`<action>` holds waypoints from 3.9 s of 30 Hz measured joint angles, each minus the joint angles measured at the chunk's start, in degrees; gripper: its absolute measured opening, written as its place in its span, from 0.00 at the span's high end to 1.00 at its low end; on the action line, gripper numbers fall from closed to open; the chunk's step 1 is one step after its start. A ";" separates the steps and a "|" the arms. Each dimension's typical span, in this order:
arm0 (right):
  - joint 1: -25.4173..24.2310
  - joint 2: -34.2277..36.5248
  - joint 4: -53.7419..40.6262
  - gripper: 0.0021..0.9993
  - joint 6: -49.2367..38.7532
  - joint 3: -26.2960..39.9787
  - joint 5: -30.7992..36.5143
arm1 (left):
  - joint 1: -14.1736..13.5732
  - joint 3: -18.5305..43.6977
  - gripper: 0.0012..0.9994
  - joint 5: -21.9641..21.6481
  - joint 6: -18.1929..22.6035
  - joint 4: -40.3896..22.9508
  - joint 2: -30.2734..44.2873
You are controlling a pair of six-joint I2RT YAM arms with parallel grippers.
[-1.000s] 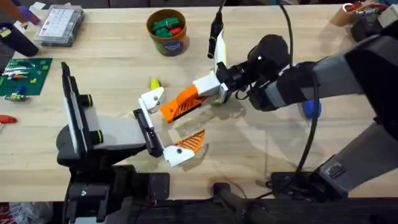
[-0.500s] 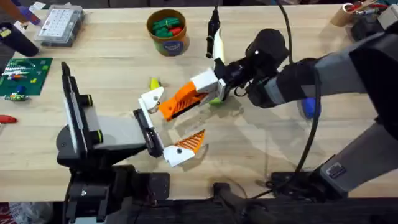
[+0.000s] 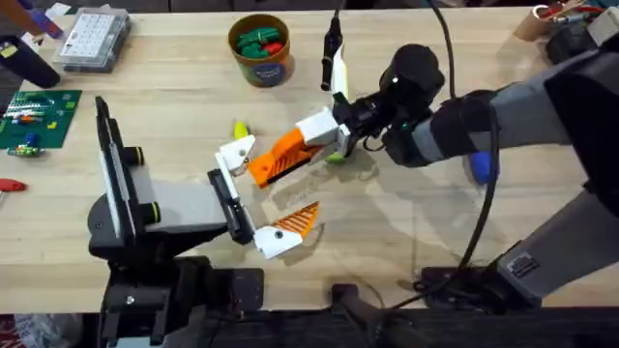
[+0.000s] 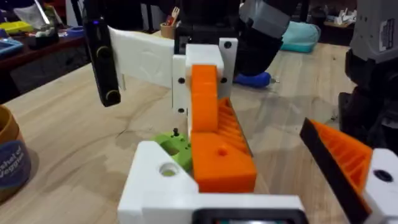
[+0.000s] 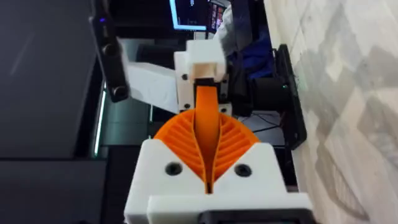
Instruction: Pick up the gripper from the table and insert it into the empty holder that is missing its gripper. Then pick up a screw, insert it into the mounting hole, and use the screwdriver to tighten it. Finally, clean up the table by picking up the vegetable and placing it into the bucket.
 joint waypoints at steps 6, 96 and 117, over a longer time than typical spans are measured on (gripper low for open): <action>0.00 0.00 -1.52 0.98 -2.23 0.01 0.68 | 0.00 0.00 0.01 0.00 0.00 0.00 0.00; 3.45 0.00 -4.35 0.98 -6.05 1.21 11.82 | 0.35 0.00 0.01 -0.04 -1.29 -0.04 0.02; 3.71 0.00 -4.77 0.60 -6.01 1.21 11.86 | 0.34 0.00 0.01 -0.01 -1.07 -0.02 0.02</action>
